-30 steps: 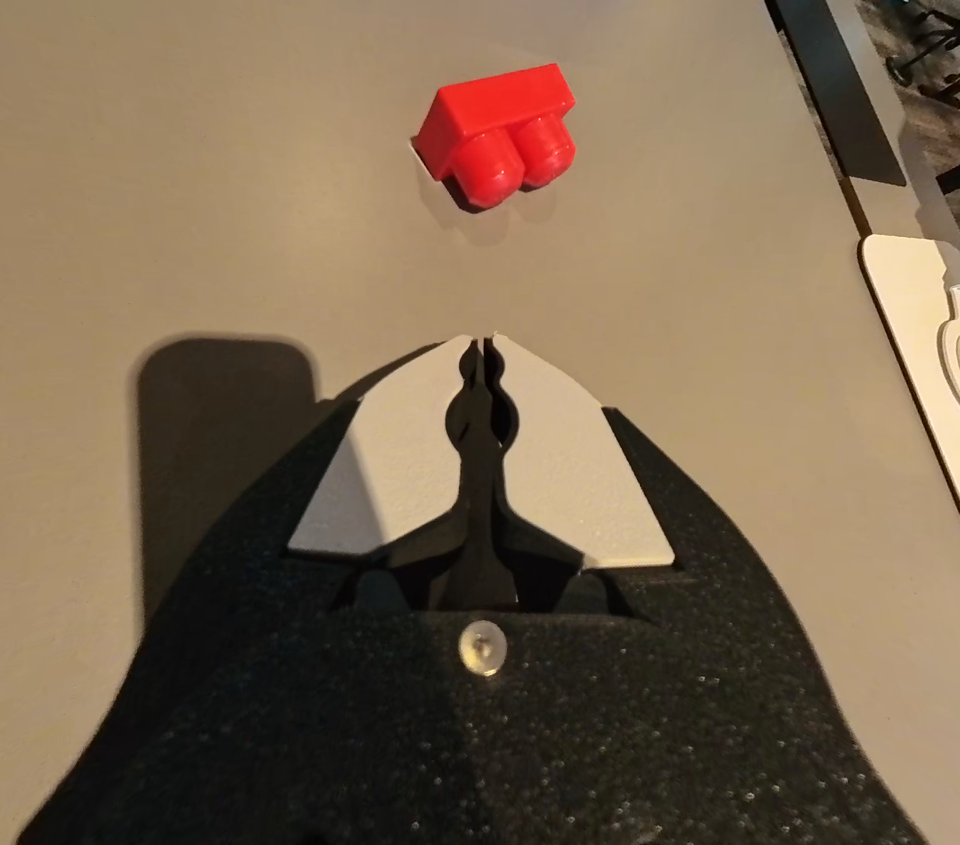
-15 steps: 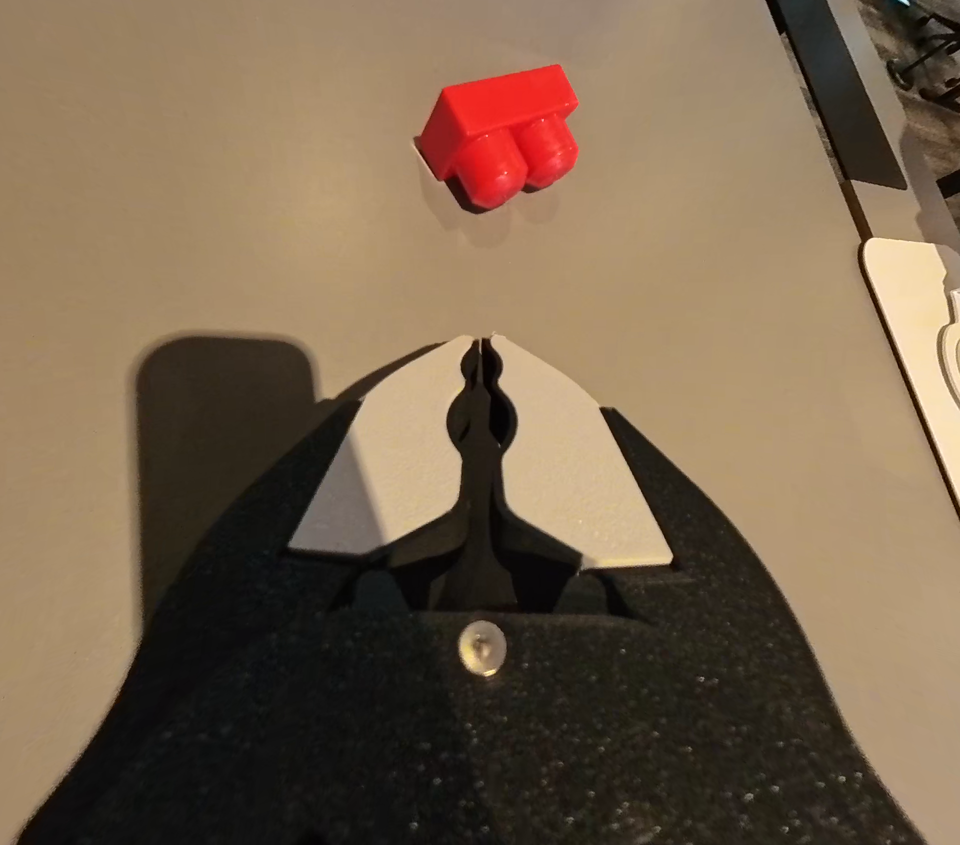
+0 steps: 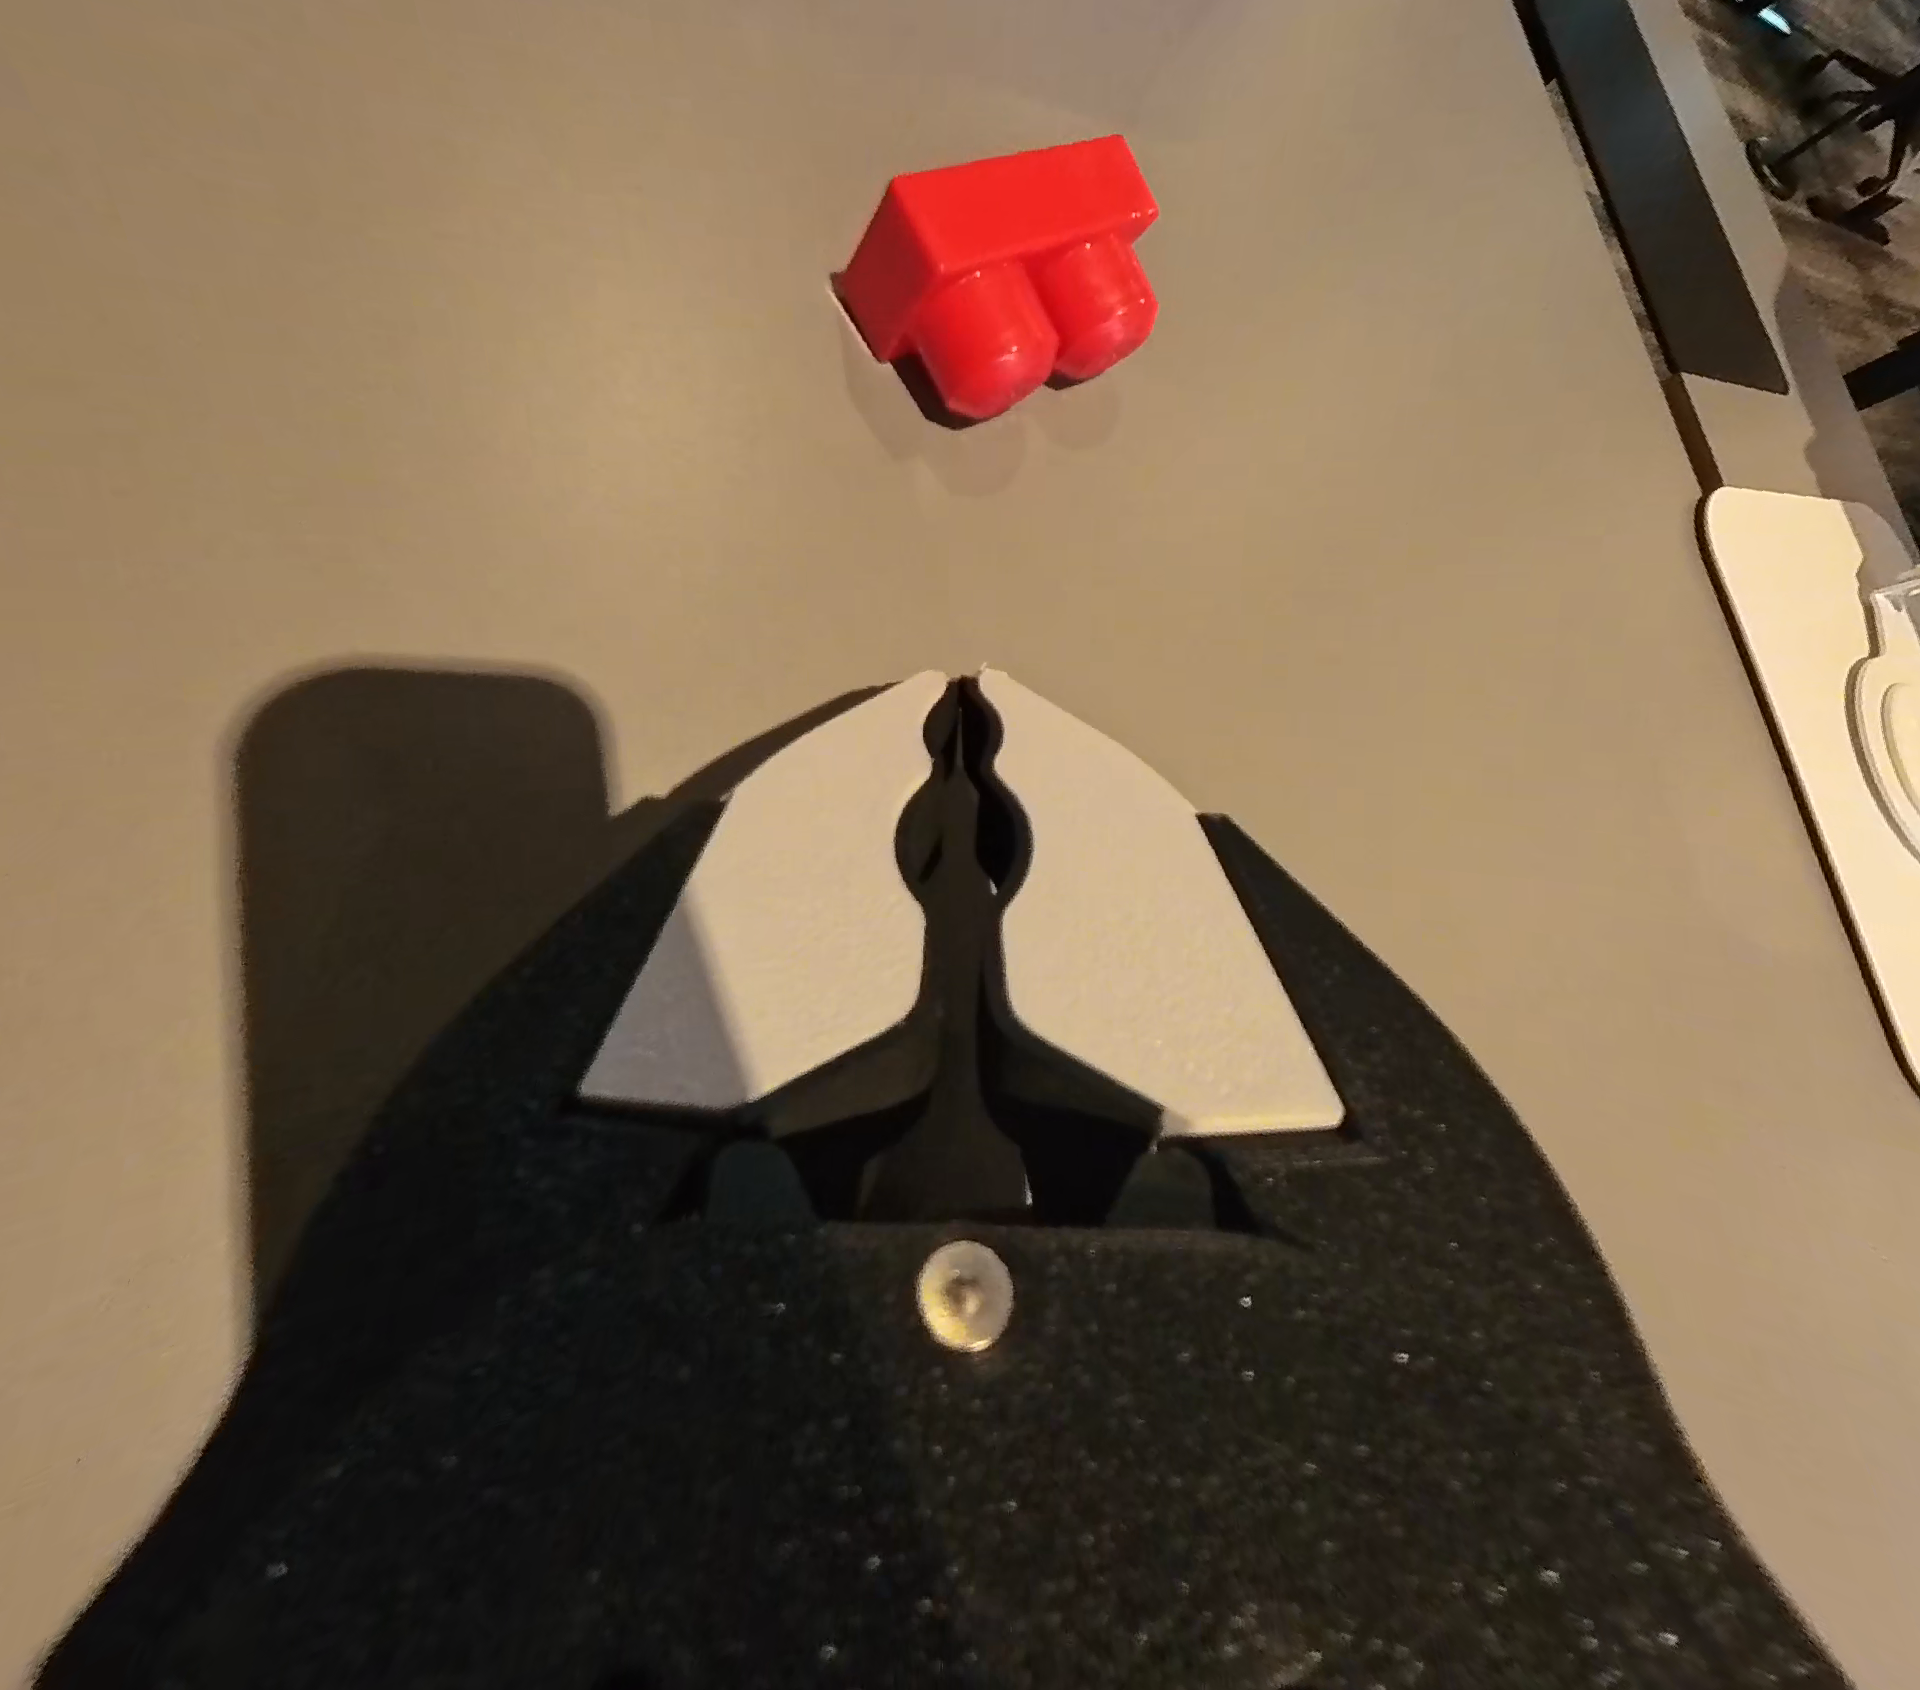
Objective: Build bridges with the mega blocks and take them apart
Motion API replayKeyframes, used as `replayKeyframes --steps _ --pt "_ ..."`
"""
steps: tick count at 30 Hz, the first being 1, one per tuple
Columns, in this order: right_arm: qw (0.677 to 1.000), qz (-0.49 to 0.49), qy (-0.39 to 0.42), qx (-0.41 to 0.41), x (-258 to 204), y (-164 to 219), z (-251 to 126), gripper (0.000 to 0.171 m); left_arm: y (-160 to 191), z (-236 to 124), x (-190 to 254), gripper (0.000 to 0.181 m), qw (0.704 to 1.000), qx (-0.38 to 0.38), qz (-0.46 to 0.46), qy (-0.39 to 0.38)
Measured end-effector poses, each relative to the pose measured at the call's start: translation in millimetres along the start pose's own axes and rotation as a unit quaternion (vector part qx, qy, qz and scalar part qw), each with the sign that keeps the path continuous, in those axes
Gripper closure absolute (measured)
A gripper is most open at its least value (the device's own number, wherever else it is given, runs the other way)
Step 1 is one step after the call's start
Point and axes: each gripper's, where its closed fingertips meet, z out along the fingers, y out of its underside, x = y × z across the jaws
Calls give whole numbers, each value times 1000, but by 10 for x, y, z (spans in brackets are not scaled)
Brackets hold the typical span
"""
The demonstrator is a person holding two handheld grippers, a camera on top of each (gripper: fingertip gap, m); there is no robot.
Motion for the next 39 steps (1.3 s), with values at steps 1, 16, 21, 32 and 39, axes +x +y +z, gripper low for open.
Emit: replayKeyframes --steps 1,16,21,32,39 --pt "1000 -1 1 0 0 0 0 171 -30 -15 16 145 1000 8 2 2" --pt "1000 5 -6 0 1 0 3 171 -772 -1198 2453 146 830 327 393 224" --pt "1000 5 -7 0 -1 0 2 171 -388 -1057 3175 146 786 253 518 223" --pt "1000 -3 0 1 -3 -4 -2 171 129 -644 3536 146 802 95 512 291" --pt "1000 -4 1 1 -3 -4 -3 171 280 -537 3482 144 797 48 523 299"
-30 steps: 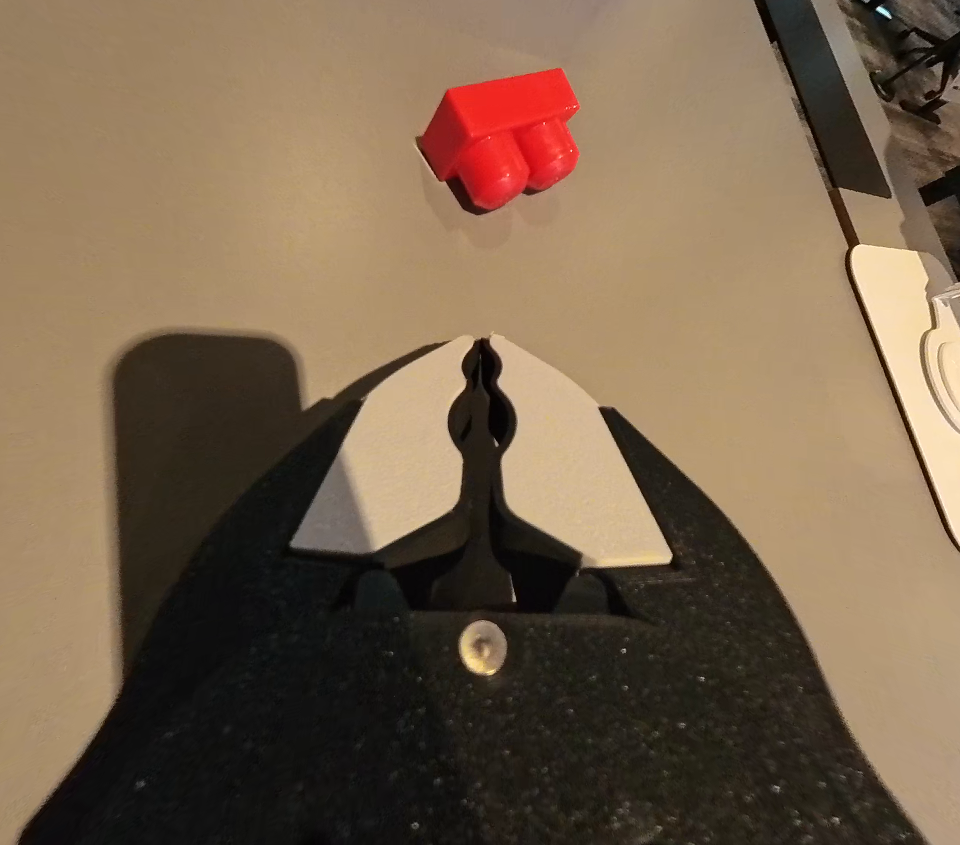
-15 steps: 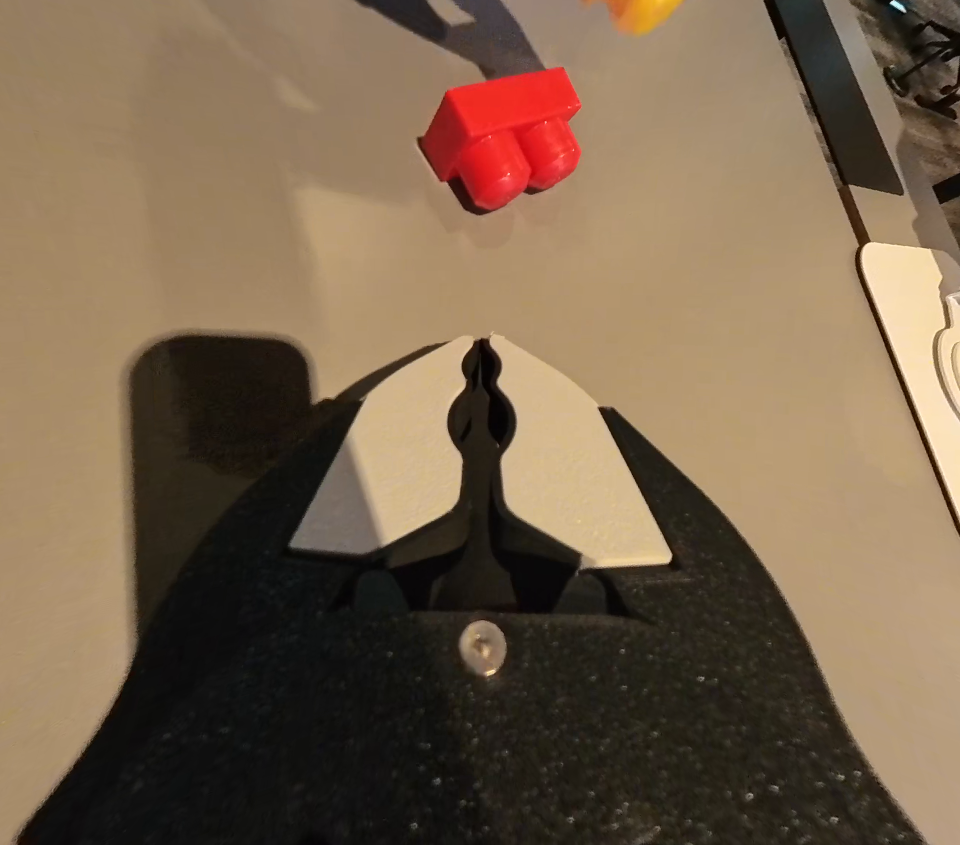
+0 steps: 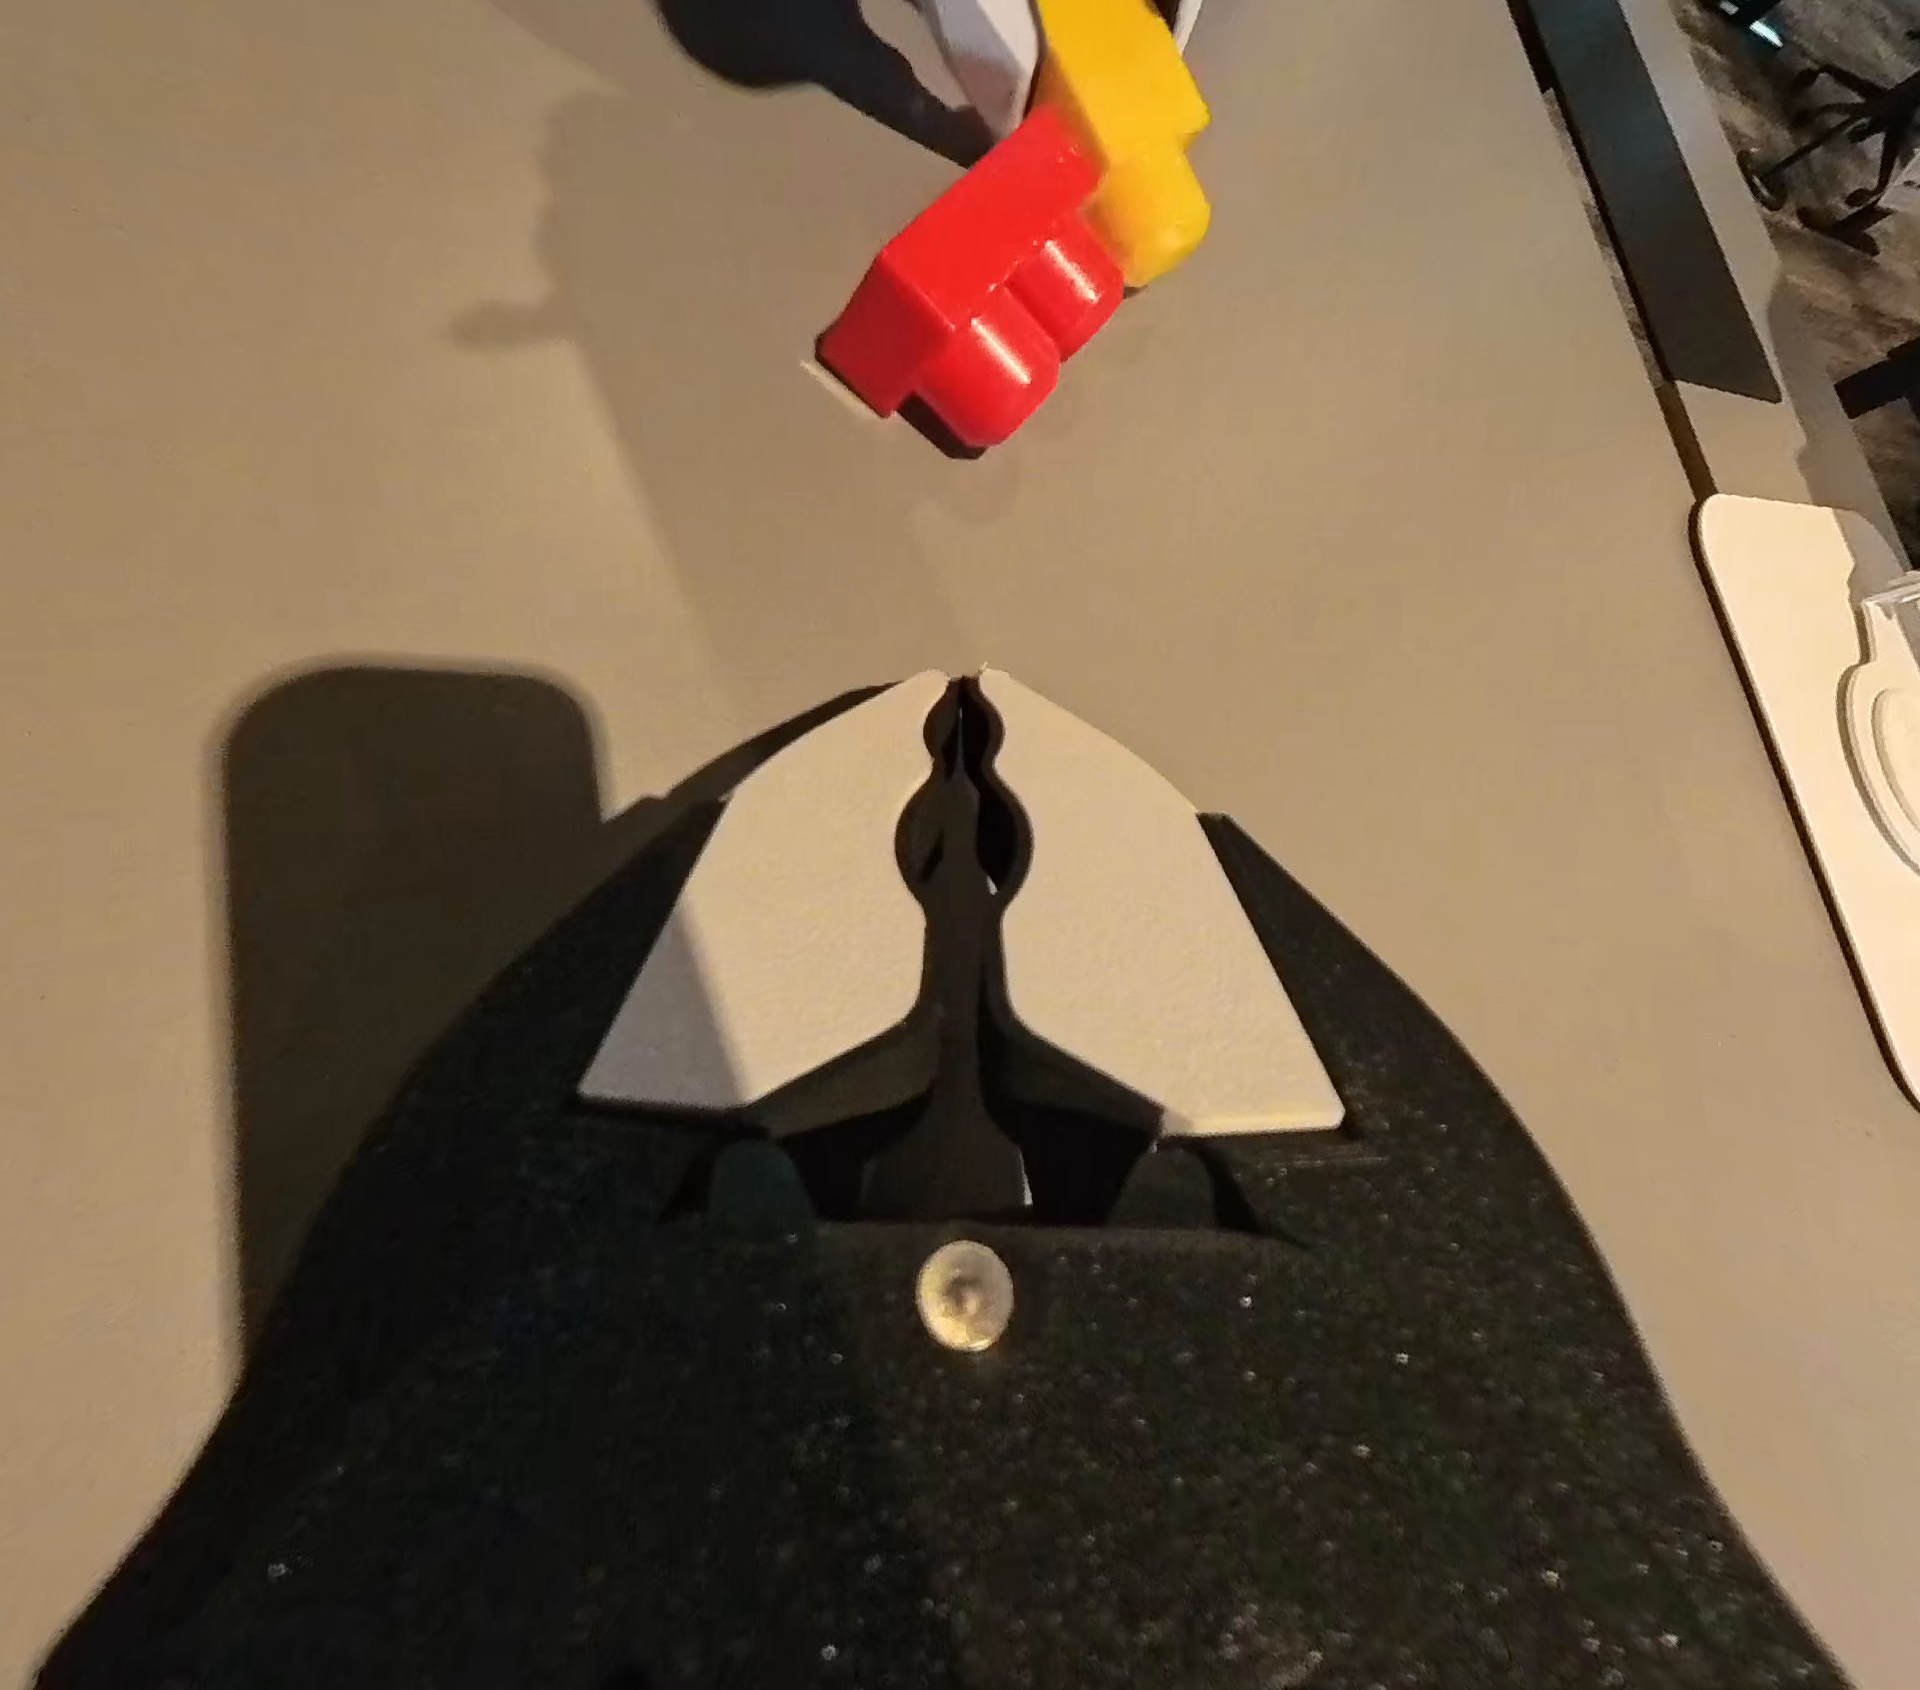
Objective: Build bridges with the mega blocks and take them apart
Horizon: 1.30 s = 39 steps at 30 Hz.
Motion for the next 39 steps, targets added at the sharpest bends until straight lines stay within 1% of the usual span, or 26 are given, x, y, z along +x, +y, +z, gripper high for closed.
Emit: replayKeyframes --steps 3,7,10,13,16,18,20,23,26,28,29,30,31,33,35,39 --pt "1000 0 0 0 -1 0 0 171 -32 -86 -64 143 1000 18 -5 -13" --pt "1000 0 0 0 -2 1 0 171 -17 -198 -178 134 999 34 -12 -34" --pt "1000 0 -1 0 -2 1 -1 171 -89 -380 -289 134 995 83 -21 -53" --pt "1000 0 -1 0 -2 1 -1 171 -202 -703 -441 136 983 162 -41 -81" --pt "1000 1 -1 0 -2 1 -1 171 -241 -1109 -614 137 962 241 -59 -118" --pt "1000 1 -1 0 -2 2 -2 171 -171 -1379 -754 138 946 275 -71 -155" --pt "1000 1 -1 0 -2 2 -2 171 8 -1616 -919 139 932 289 -94 -197" --pt "1000 2 -2 0 -2 1 -2 171 510 -1889 -1214 139 916 260 -144 -271" --pt "1000 3 -3 0 -2 2 -2 171 1293 -2057 -1490 139 892 178 -227 -348" --pt "1000 3 -4 0 -3 2 -1 171 1751 -2110 -1582 137 863 149 -321 -361" --pt "1000 4 -4 0 -3 2 -2 171 1886 -2097 -1599 137 847 155 -366 -352" --pt "1000 5 -5 0 -3 2 -2 171 1979 -2047 -1603 137 836 158 -403 -337" --pt "1000 5 -5 0 -3 2 -1 171 2070 -1962 -1592 136 831 146 -430 -321" --pt "1000 2 -3 0 -3 1 -3 171 2279 -1771 -1553 136 830 81 -456 -310" --pt "1000 0 -1 0 -4 0 -3 171 2382 -1598 -1523 136 837 39 -456 -299" --pt "1000 -3 2 0 -5 -1 -5 171 2471 -1377 -1569 137 844 3 -445 -300"
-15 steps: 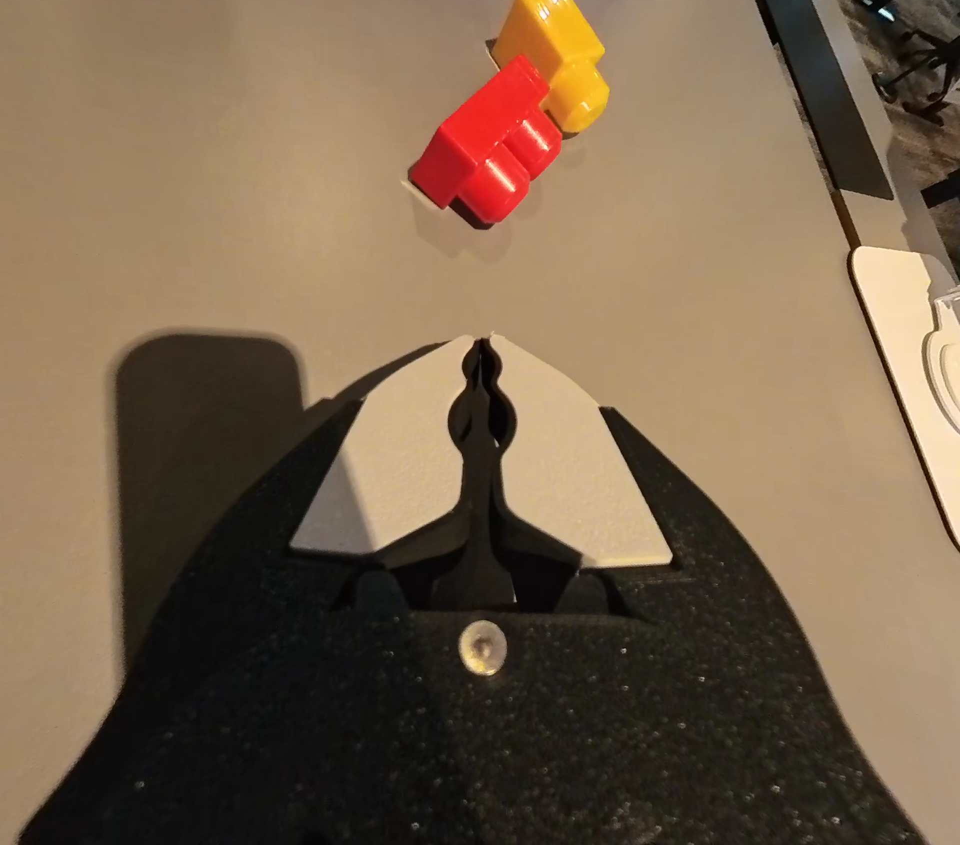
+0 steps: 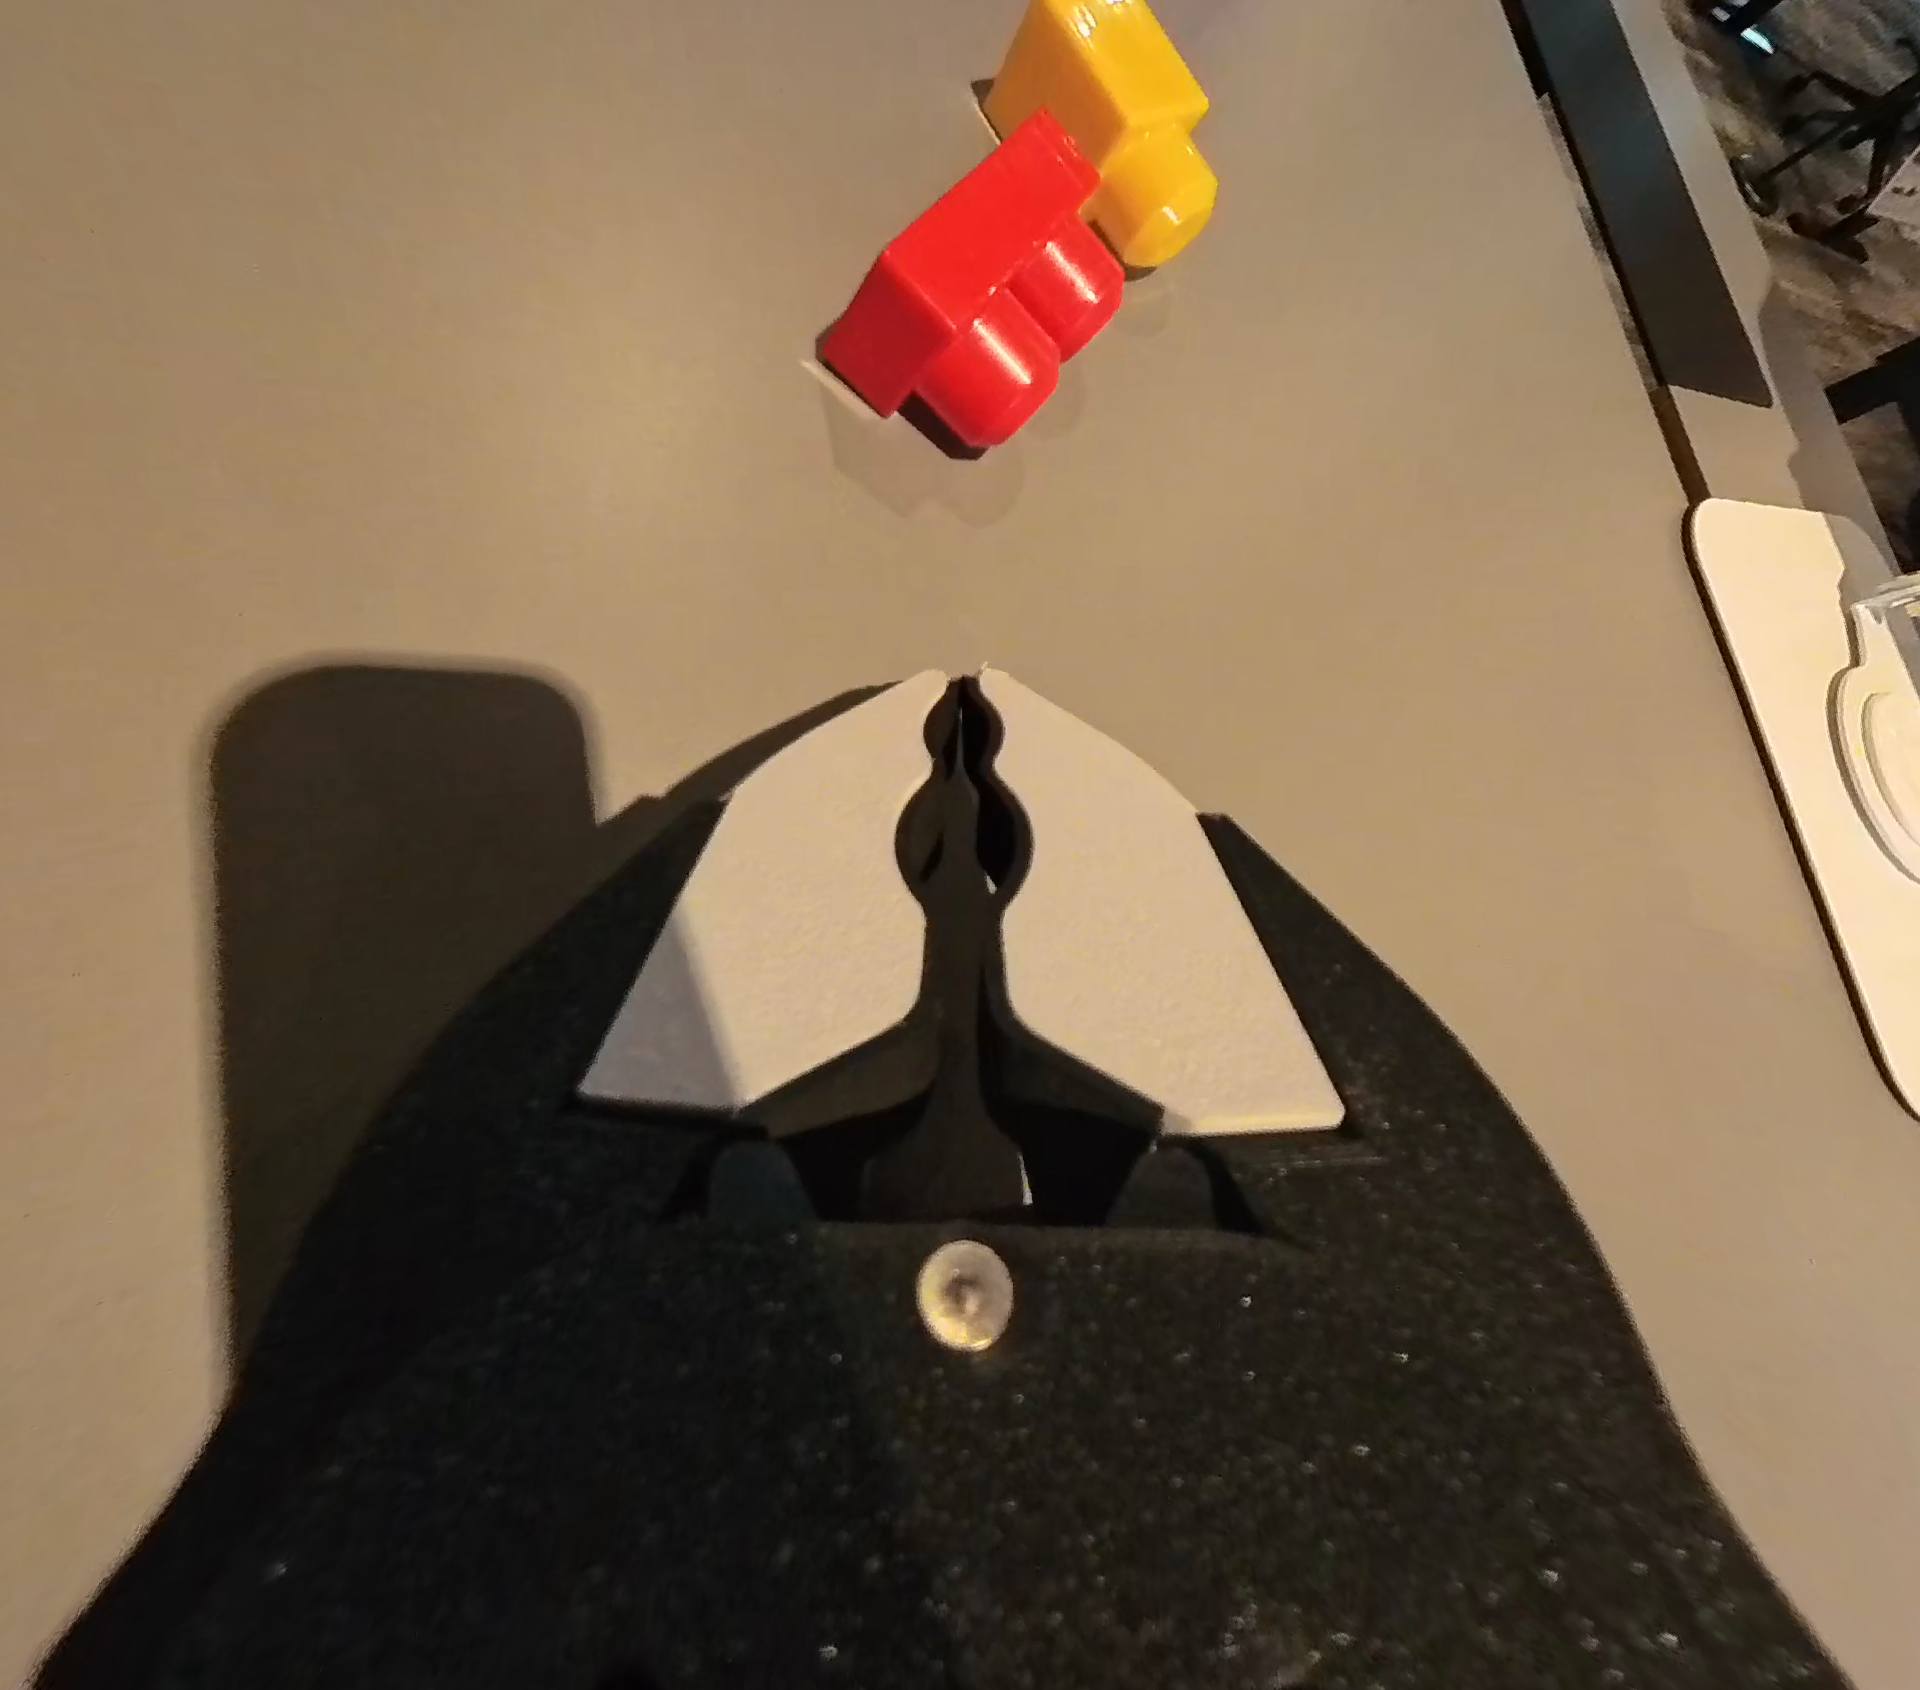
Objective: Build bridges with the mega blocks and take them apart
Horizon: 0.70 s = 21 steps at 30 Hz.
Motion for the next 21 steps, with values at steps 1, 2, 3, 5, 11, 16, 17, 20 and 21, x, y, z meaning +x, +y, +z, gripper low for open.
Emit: replayKeyframes --steps 1,2,3,5,11,16,17,20,21 --pt "1000 0 1 0 0 -1 0 171 17 47 -16 139 1000 -9 5 -8" --pt "1000 -1 1 0 0 -1 -1 171 39 86 -39 143 1000 -22 6 -15" --pt "1000 -2 2 0 1 -2 -1 171 64 120 -67 145 999 -37 6 -21" --pt "1000 -2 3 0 2 -2 -2 171 79 174 -120 145 998 -52 6 -29" --pt "1000 1 -1 1 3 -2 -2 171 -95 312 -228 139 996 -58 47 -52" --pt "1000 2 -3 2 0 -3 -1 171 48 584 -285 136 986 -123 80 -75" --pt "1000 2 -4 2 0 -3 -1 171 24 606 -265 136 988 -109 82 -71" --pt "1000 0 -5 2 -4 -4 -2 171 32 582 -254 137 987 -114 87 -76" --pt "1000 -1 -5 2 -6 -3 -2 171 26 557 -256 137 986 -115 89 -80"
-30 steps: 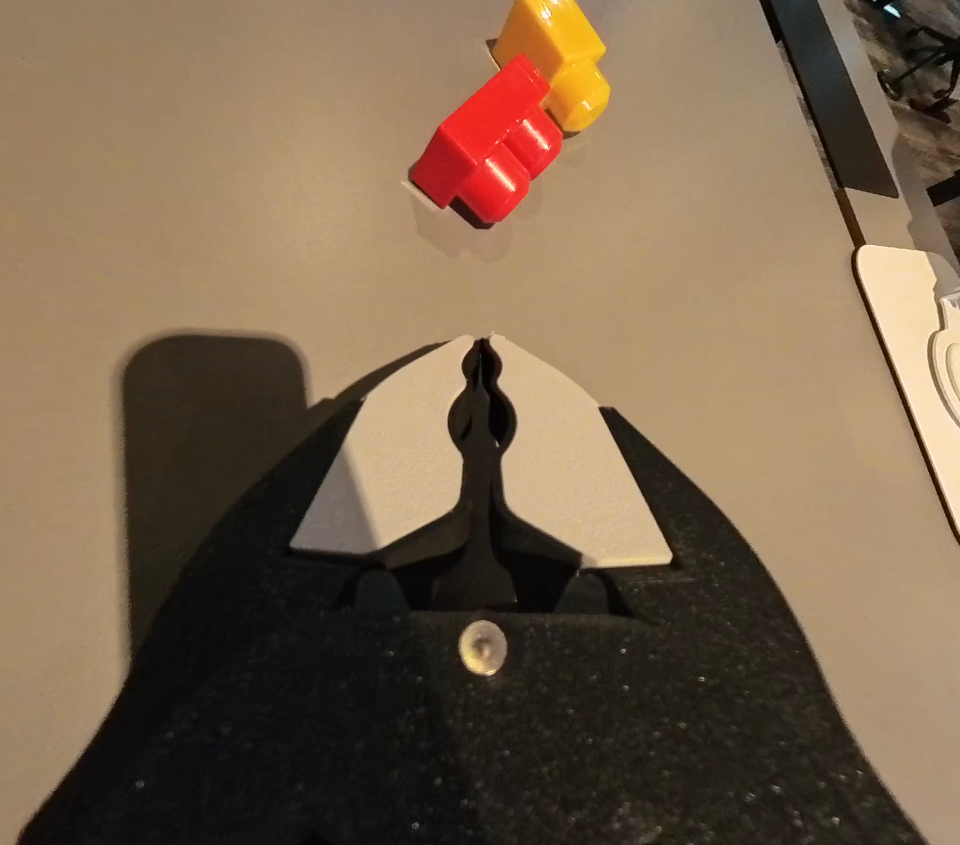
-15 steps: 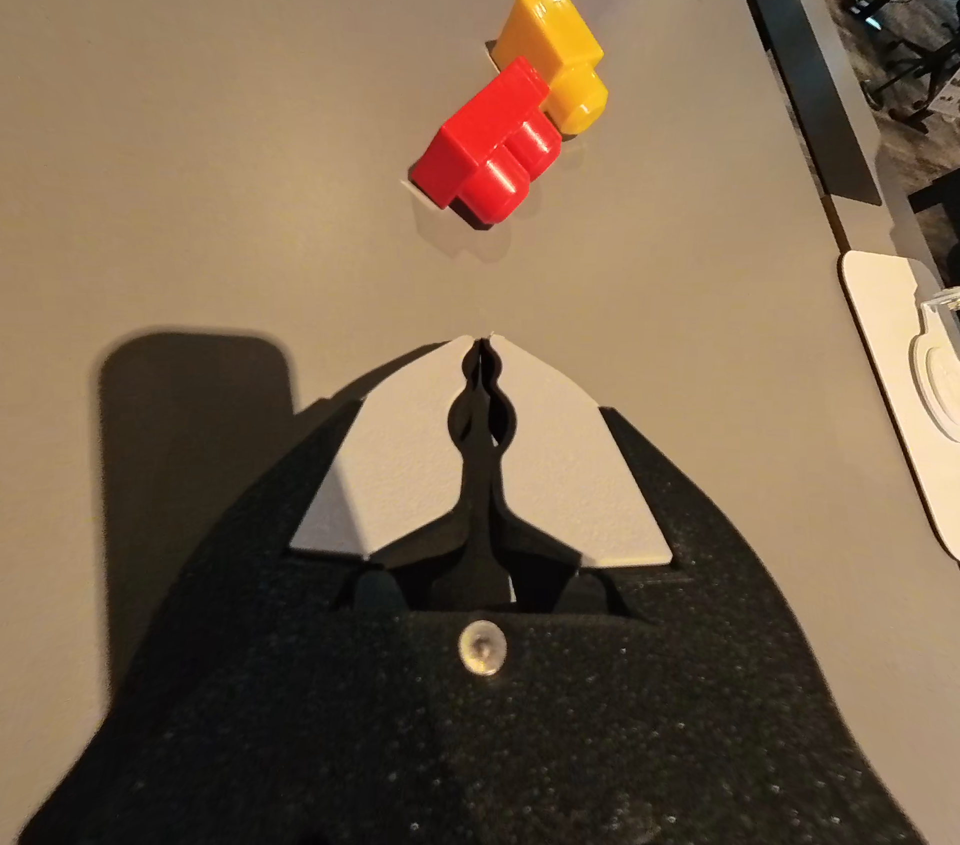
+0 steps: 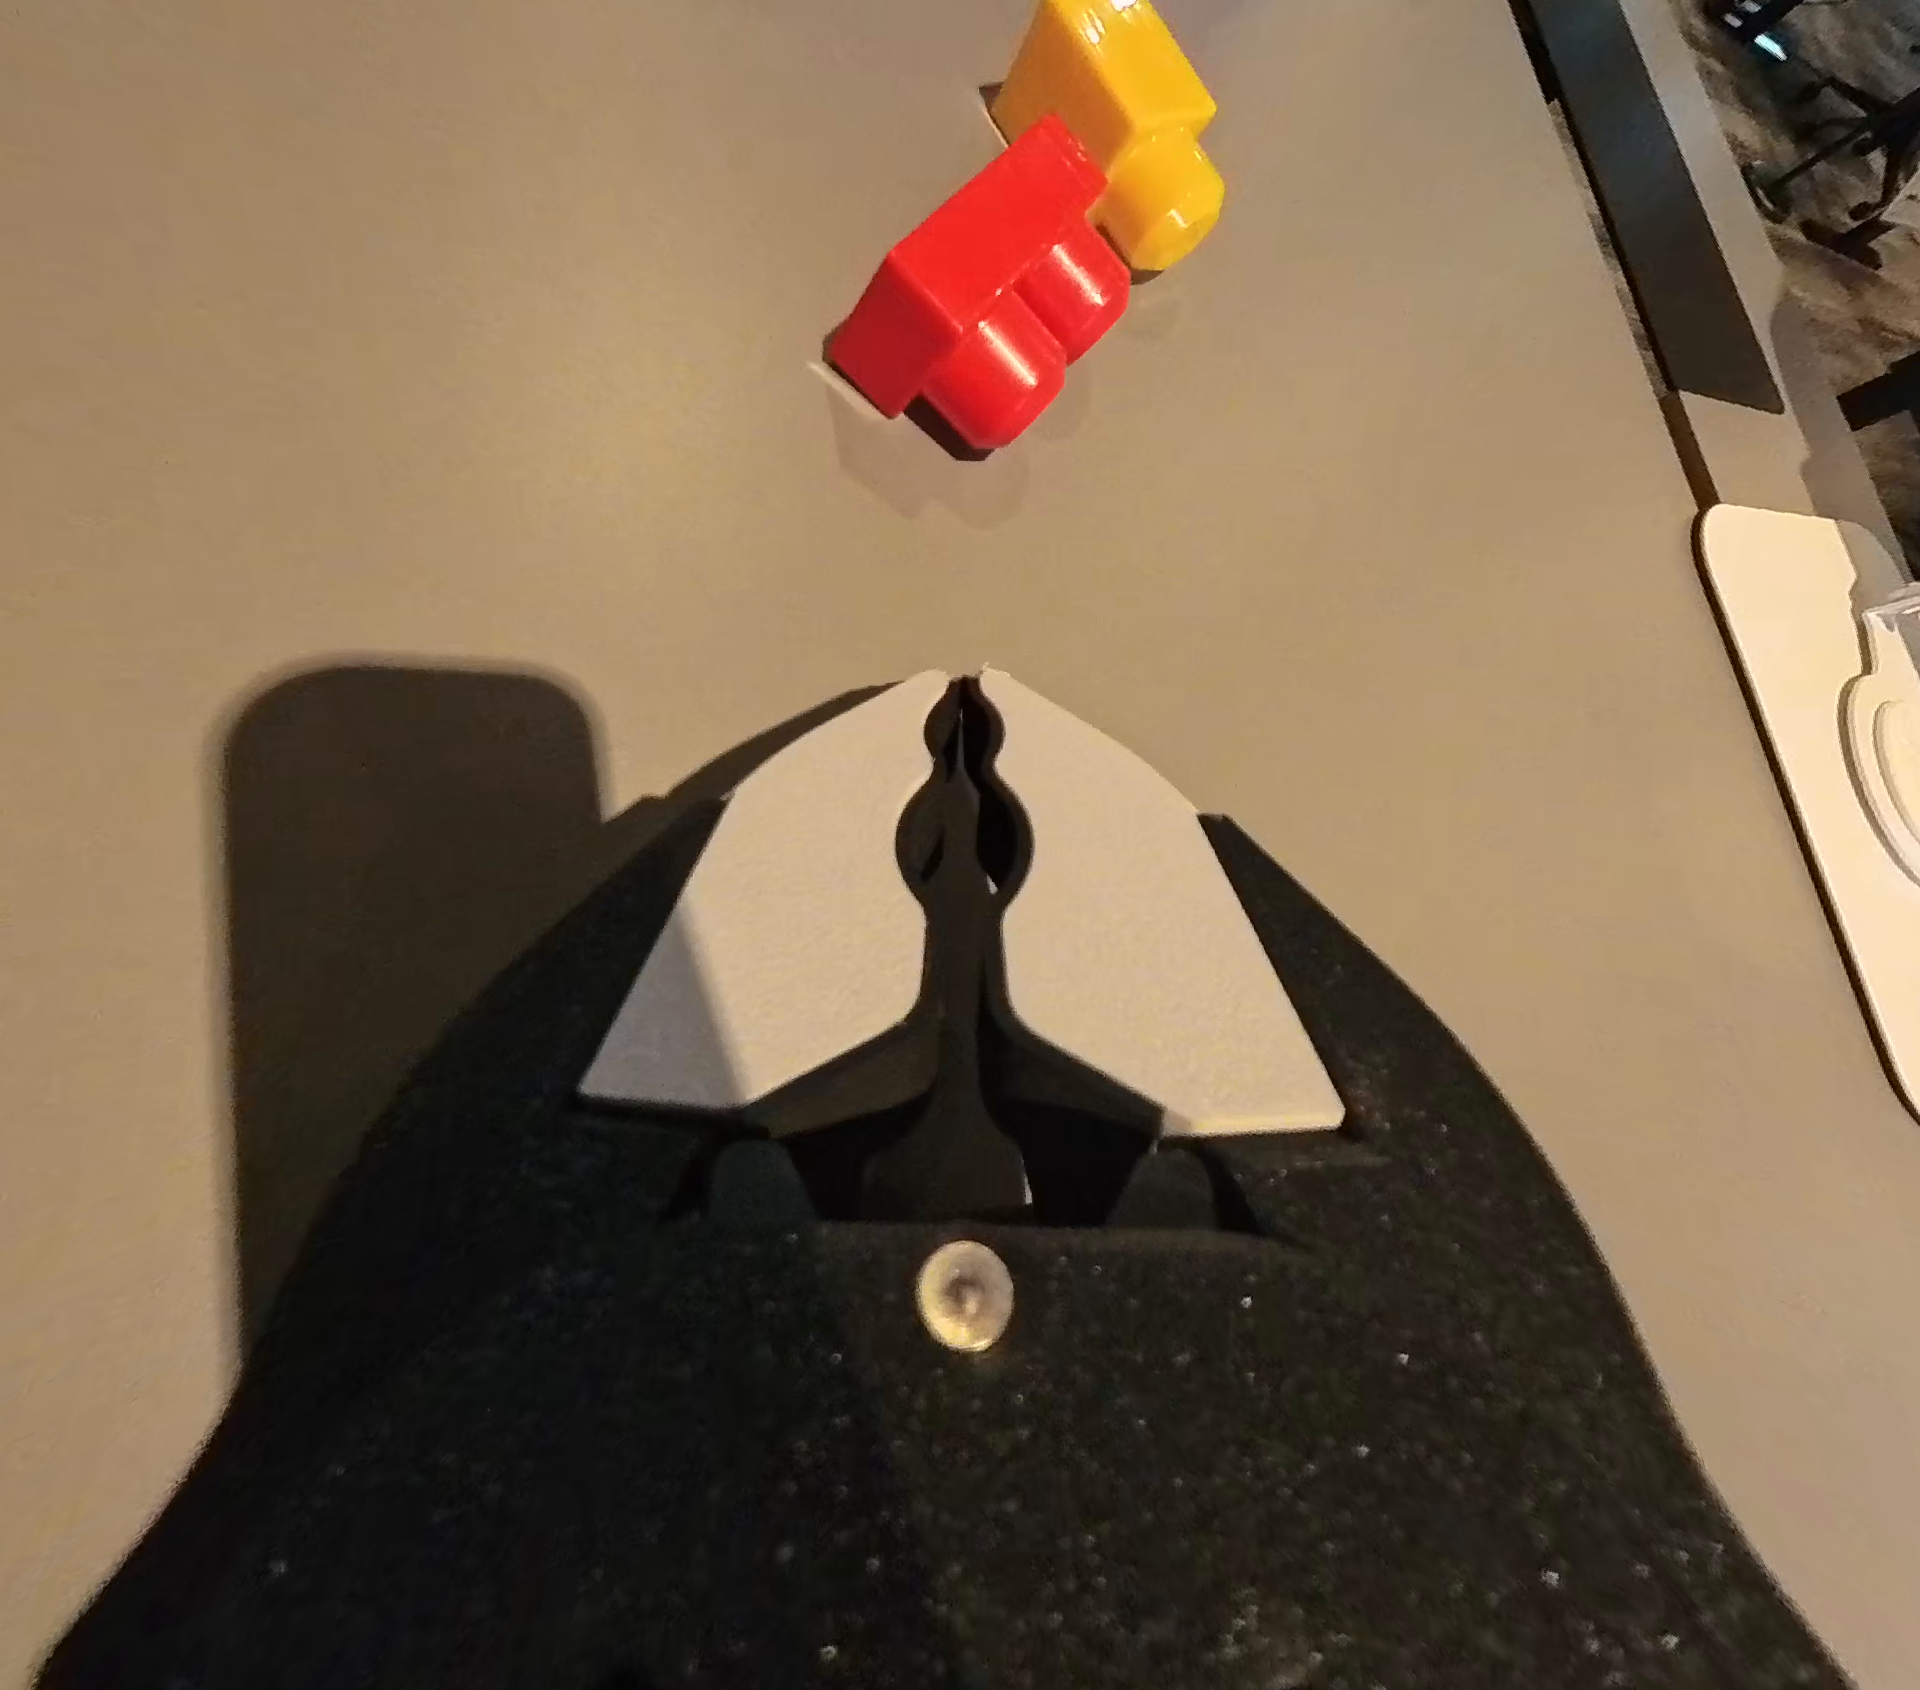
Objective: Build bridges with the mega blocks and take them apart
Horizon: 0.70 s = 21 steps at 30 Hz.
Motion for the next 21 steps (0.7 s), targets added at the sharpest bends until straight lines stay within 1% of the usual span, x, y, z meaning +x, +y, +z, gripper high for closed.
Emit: replayKeyframes --steps 2,5,7,9,12,13,15,18,19,21 --pt "1000 -2 0 1 -5 0 -4 171 -88 -102 -13 137 1000 29 -7 -7" --pt "1000 -7 3 1 -9 -2 -8 171 -286 -392 -44 138 995 92 -24 -20" --pt "1000 -10 5 1 -9 -3 -9 171 -461 -660 22 137 988 153 -28 -12" --pt "1000 -10 6 1 -9 -4 -8 171 -689 -1004 236 137 971 236 -13 22" --pt "1000 -5 2 1 -7 -2 -5 171 -989 -1603 798 137 925 363 48 102" --pt "1000 -2 0 1 -5 0 -4 171 -1057 -1782 1011 137 908 393 71 126" --pt "1000 3 -4 0 -3 3 -1 171 -1162 -2057 1451 137 881 430 102 169" --pt "1000 11 -5 0 11 6 2 169 -1222 -2359 2306 137 840 453 154 257" --pt "1000 16 -5 -1 21 9 3 167 -1188 -2414 2625 137 828 446 182 286" --pt "1000 29 -6 -2 45 23 -5 161 -1039 -2418 3206 137 817 410 249 320"
